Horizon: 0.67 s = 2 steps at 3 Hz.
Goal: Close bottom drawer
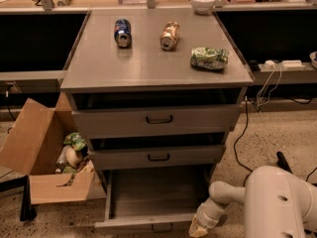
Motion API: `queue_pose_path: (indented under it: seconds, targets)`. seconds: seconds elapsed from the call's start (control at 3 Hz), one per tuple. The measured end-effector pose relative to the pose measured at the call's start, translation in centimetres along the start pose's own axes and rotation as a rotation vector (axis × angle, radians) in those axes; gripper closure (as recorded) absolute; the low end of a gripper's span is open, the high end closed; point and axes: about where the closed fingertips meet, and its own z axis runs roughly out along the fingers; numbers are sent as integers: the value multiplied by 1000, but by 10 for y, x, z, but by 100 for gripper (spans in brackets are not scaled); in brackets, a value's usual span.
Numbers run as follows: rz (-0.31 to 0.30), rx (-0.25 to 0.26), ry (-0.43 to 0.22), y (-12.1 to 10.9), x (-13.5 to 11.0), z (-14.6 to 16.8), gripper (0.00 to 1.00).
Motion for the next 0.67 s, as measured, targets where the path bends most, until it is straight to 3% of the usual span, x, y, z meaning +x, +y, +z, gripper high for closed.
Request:
queue_pose_path:
  seconds: [0.33, 0.67]
  targets:
    - [0, 0, 0, 0, 0, 0, 15]
    - [0, 0, 0, 0, 0, 0, 0]
